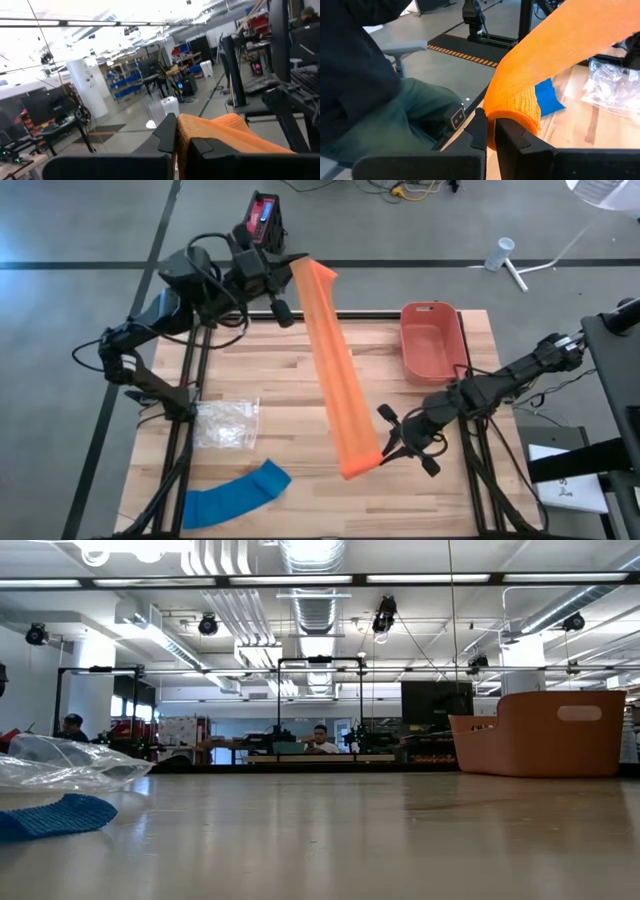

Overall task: Roll bandage
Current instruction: Roll the orange bandage

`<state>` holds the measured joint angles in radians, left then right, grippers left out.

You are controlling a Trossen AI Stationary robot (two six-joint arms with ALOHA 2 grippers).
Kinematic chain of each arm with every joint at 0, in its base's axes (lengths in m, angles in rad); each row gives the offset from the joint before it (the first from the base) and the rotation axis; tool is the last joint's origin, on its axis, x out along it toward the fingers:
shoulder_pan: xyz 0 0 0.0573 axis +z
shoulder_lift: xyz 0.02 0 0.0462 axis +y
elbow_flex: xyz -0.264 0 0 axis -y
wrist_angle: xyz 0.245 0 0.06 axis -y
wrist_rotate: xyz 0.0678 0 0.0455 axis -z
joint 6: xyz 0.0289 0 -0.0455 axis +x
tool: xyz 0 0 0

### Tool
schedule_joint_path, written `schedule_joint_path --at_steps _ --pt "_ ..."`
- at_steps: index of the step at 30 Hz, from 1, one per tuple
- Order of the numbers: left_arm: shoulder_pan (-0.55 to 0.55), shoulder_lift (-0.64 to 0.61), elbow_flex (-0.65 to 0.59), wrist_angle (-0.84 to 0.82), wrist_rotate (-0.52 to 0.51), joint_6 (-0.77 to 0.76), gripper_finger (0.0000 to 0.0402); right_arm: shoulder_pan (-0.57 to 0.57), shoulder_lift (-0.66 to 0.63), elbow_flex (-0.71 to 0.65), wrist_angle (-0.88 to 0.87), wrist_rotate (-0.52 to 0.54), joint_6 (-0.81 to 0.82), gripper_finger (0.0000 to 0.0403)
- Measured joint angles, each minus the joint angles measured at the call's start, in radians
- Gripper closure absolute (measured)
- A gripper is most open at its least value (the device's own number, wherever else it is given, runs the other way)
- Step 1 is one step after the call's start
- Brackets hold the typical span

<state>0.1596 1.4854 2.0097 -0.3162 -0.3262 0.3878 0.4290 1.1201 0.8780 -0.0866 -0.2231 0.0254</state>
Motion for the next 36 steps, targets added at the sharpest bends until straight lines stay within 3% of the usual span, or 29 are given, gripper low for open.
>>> schedule_joint_path --at_steps 10,20,26,36 --pt "0.003 0.004 -0.097 -0.067 -0.130 -0.021 0.0401 0.024 -0.043 -0.002 0.068 -0.018 -0.045 0.0394" --pt "0.050 -0.049 -0.321 -0.071 -0.143 -0.147 0.0401 0.061 -0.131 -0.002 0.106 0.050 -0.129 0.0394" --pt "0.055 -0.051 -0.522 -0.009 -0.139 -0.233 0.0401 0.069 -0.169 -0.003 0.119 0.173 -0.204 0.0394" --pt "0.042 -0.054 -0.903 0.195 -0.078 -0.413 0.0401 0.069 -0.215 -0.003 0.124 0.250 -0.229 0.0394"
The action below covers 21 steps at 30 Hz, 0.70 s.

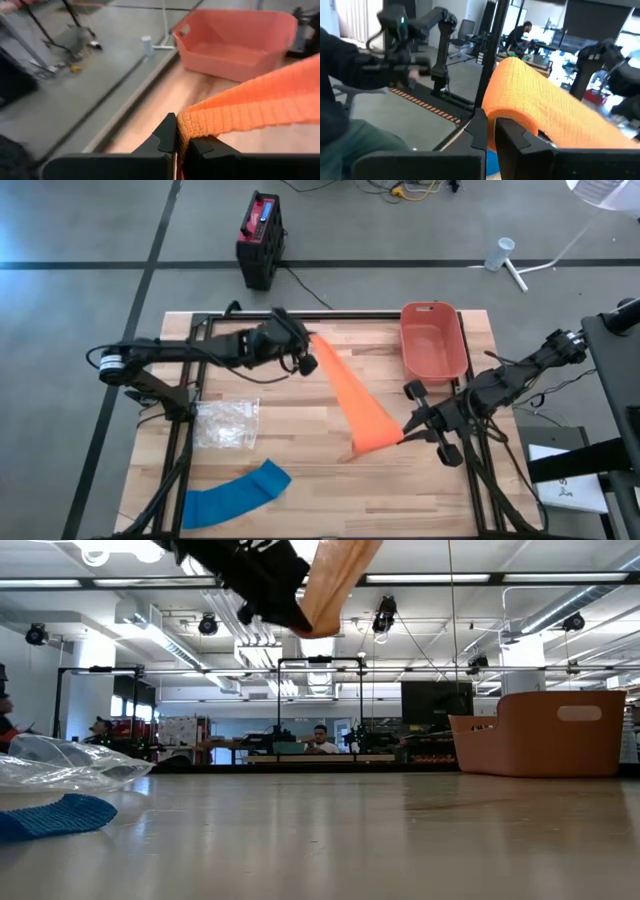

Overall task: Roll bandage
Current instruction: Roll the orange bandage

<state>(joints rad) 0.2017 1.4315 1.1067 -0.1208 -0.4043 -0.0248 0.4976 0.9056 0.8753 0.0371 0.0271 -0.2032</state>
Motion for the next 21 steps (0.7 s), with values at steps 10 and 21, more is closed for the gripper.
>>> schedule_joint_path --at_steps 10,21 --pt "-0.112 0.007 -0.198 0.398 0.101 -0.069 0.0401 0.000 -0.006 0.000 0.083 0.183 -0.046 0.0394" --pt "-0.299 0.008 -0.200 0.427 0.102 -0.081 0.0401 -0.018 -0.009 0.000 0.165 0.426 -0.158 0.0394"
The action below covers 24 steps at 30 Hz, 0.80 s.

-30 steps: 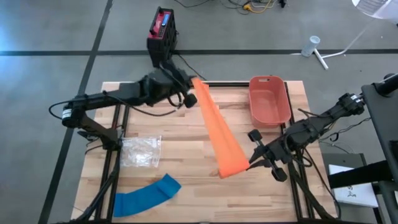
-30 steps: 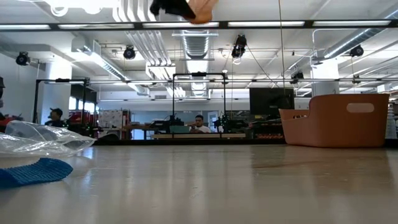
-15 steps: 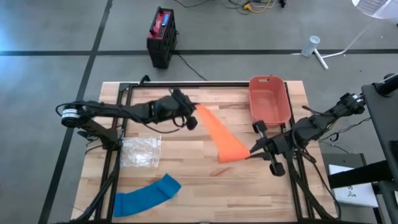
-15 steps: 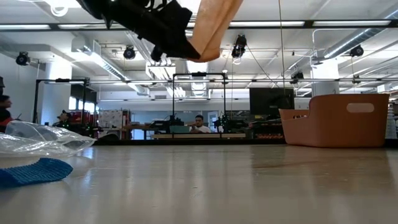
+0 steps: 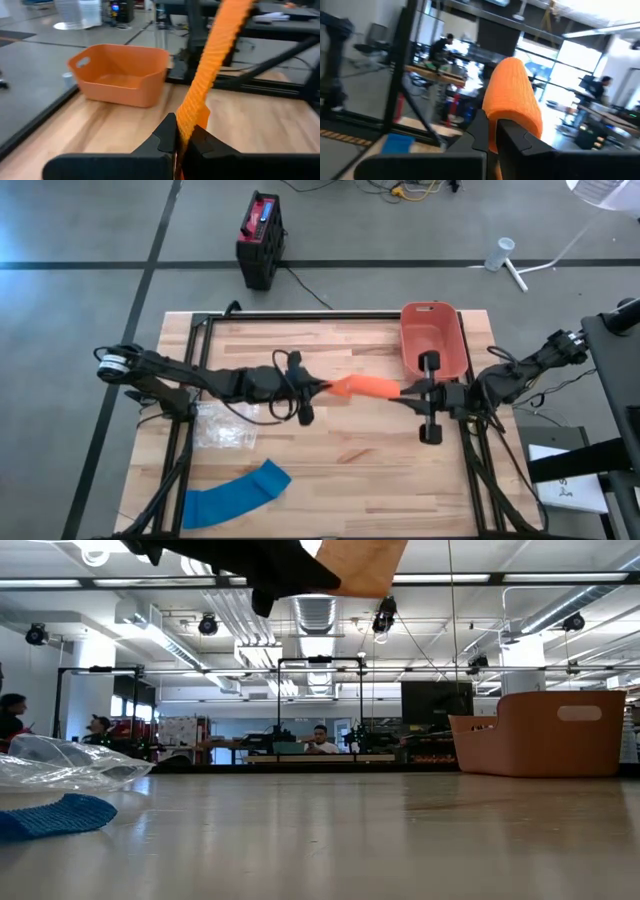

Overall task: Roll bandage
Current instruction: Roll the orange bandage

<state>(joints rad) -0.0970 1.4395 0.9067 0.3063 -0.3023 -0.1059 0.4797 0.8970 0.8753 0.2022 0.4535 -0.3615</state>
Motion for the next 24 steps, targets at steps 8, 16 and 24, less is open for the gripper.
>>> schedule_joint_path --at_steps 8,16,24 --pt "-0.110 0.000 0.000 -0.003 0.000 -0.012 0.0401 -0.002 -0.014 0.000 -0.002 0.107 -0.092 0.0394" --pt "-0.166 0.001 0.000 0.069 -0.002 -0.026 0.0401 -0.008 -0.011 0.001 -0.001 0.162 -0.138 0.0394" --pt "-0.200 0.000 0.000 0.177 -0.002 -0.026 0.0401 -0.018 0.000 0.001 -0.006 0.259 -0.217 0.0394"
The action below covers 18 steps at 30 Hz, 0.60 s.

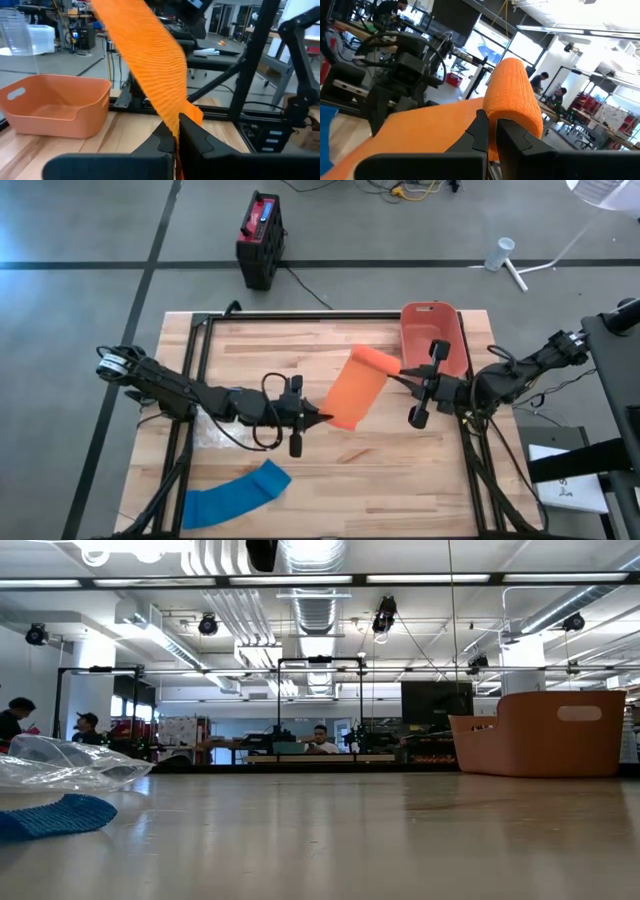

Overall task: Roll bandage
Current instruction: Roll the orange bandage

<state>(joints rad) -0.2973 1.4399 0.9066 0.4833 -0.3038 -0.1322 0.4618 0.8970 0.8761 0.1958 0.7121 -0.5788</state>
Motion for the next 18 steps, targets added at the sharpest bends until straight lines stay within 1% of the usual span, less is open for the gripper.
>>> schedule_joint_path --at_steps 3,7,15,18 --pt "-0.008 0.000 0.000 -0.008 0.000 0.001 0.0401 0.000 -0.011 0.000 0.000 0.002 0.017 0.0394" --pt "-0.008 0.000 -0.002 -0.014 -0.003 -0.001 0.0401 0.000 -0.024 0.000 0.003 -0.024 0.086 0.0394" --pt "-0.007 0.045 -0.004 -0.003 -0.038 -0.017 0.0401 0.000 -0.034 -0.002 0.030 -0.031 0.111 0.0394" --pt "-0.006 0.050 -0.005 0.000 -0.038 -0.018 0.0401 0.000 -0.043 -0.002 0.011 -0.031 0.094 0.0394"
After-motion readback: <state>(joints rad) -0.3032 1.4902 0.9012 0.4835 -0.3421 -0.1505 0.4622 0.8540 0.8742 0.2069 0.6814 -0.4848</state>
